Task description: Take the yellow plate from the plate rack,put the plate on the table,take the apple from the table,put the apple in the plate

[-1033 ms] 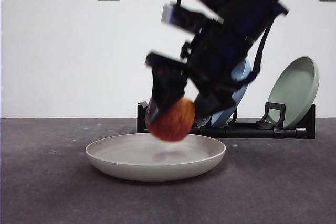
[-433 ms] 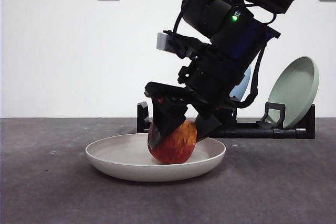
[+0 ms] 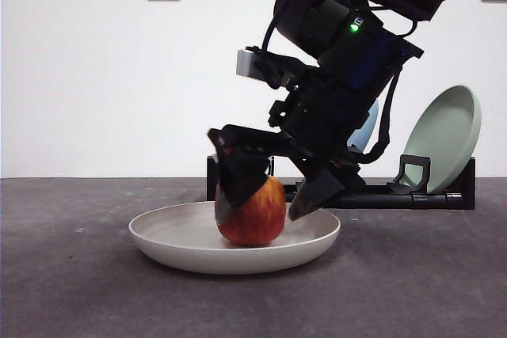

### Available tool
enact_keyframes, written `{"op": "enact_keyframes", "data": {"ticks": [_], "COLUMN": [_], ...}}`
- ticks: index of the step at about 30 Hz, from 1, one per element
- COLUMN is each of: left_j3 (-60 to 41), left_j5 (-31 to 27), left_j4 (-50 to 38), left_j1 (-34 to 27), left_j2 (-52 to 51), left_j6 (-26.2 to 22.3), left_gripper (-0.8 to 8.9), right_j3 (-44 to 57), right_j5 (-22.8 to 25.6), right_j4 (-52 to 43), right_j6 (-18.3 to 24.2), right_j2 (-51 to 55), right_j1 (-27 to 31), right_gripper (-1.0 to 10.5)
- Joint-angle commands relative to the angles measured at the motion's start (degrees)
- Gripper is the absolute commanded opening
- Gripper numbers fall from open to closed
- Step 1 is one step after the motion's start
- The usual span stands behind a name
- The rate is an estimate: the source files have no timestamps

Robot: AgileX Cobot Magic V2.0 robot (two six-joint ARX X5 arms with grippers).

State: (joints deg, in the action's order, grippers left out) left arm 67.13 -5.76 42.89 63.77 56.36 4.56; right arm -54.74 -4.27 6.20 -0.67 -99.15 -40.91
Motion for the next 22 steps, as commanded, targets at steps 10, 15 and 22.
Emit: {"op": "enact_keyframes", "data": {"ticks": [10,15,22], "left_j3": [-0.2,-0.2,-0.2], "left_j5": [0.1,0.1,0.1], "left_j4": [1.0,2.4,3.8], "left_j1": [0.0,0.0,0.0], "left_j2": [0.0,0.0,0.0], "left_j6": [0.0,0.0,0.0], "left_gripper": [2.86,2.86,2.86], "right_j3": [0.0,0.0,0.0], "right_j5": [0.2,0.1,-0.4], "right_j4": [5.5,16.5,37.2], "right_j6": [0.1,0.1,0.1], "right_j2": [9.0,20.0,36.6], "right_j1": [-0.2,-0.2,-0.2], "right_gripper": [6.0,6.0,6.0]}}
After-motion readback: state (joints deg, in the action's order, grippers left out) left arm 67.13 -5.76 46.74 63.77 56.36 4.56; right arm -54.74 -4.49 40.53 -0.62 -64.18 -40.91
